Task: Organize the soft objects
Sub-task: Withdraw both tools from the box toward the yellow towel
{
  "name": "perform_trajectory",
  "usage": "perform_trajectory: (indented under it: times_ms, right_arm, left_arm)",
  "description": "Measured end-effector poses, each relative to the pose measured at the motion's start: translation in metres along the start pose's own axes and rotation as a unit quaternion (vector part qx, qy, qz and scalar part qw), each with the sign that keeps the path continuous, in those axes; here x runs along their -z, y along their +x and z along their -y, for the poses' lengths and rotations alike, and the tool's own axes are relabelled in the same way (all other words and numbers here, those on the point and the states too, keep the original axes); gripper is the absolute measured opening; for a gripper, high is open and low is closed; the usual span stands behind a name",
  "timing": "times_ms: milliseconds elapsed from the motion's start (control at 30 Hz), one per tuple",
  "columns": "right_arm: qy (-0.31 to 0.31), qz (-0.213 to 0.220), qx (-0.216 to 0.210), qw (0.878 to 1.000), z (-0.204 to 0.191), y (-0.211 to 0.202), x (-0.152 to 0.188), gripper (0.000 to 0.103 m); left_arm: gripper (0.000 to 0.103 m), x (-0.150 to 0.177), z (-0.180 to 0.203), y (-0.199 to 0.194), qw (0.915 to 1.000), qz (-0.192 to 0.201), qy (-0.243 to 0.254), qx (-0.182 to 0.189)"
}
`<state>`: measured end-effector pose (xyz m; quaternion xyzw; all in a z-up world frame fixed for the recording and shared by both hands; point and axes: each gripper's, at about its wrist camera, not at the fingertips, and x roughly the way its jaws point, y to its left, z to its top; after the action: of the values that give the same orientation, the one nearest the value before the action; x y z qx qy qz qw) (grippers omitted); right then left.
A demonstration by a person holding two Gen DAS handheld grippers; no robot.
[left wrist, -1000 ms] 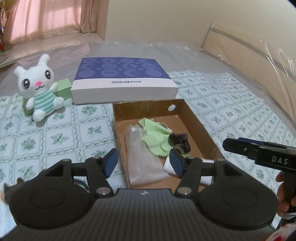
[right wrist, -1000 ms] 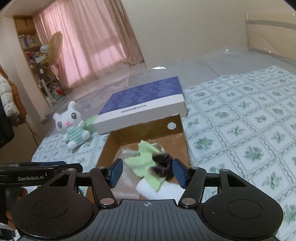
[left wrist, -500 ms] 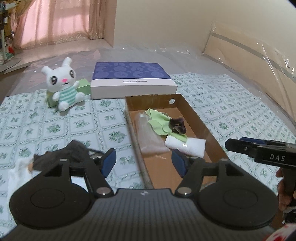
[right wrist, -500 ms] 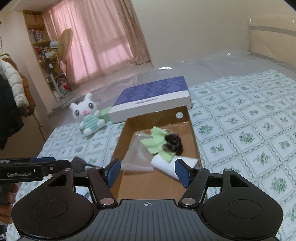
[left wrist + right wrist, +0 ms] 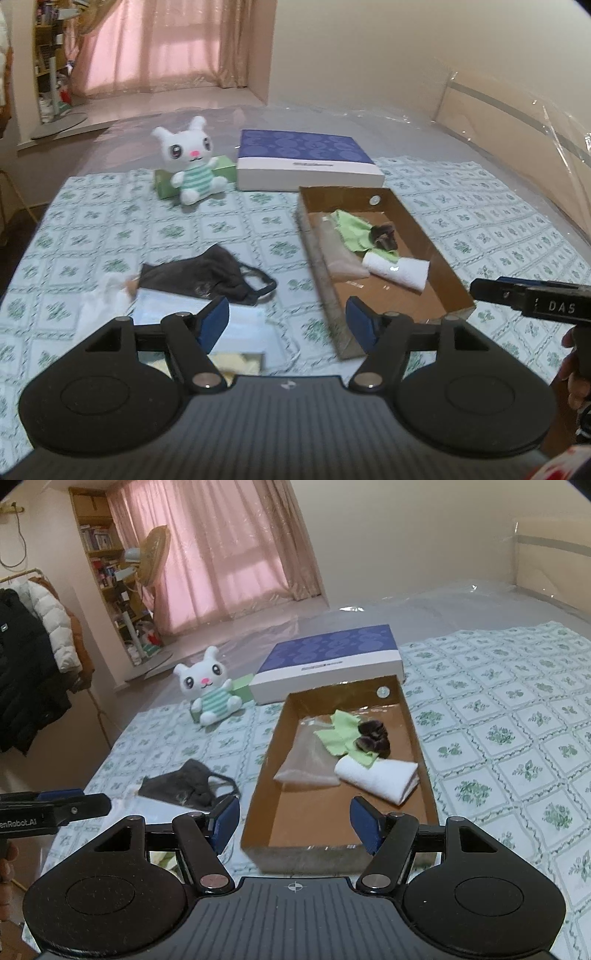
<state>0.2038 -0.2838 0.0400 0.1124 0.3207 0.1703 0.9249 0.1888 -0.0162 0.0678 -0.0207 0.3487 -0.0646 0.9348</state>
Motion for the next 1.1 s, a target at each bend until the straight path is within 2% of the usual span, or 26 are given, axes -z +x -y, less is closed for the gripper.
perform_trajectory:
  times_ms: [367,700,1100]
  right_arm:
    - [-0.03,-0.013,-0.014,0.999,-0.026,-0.011,0.022,0.066]
    - [-0.05,-0.049,-0.049,0.996,-0.049,0.004,0.043,0.066]
    - [-0.1,-0.07,-0.06,0.991,-0.077,0.029,0.064,0.066]
  left_arm:
    - [0.067,0.033,-0.025,-0.03,0.9991,-0.008,-0.023,-0.035]
    - [0.067,0.06,-0.05,-0.045,0.9963,-0.024,-0.045,-0.069]
    - [0.066,0.078,-0.076,-0.045,0.992,-0.034,-0.065,-0.103]
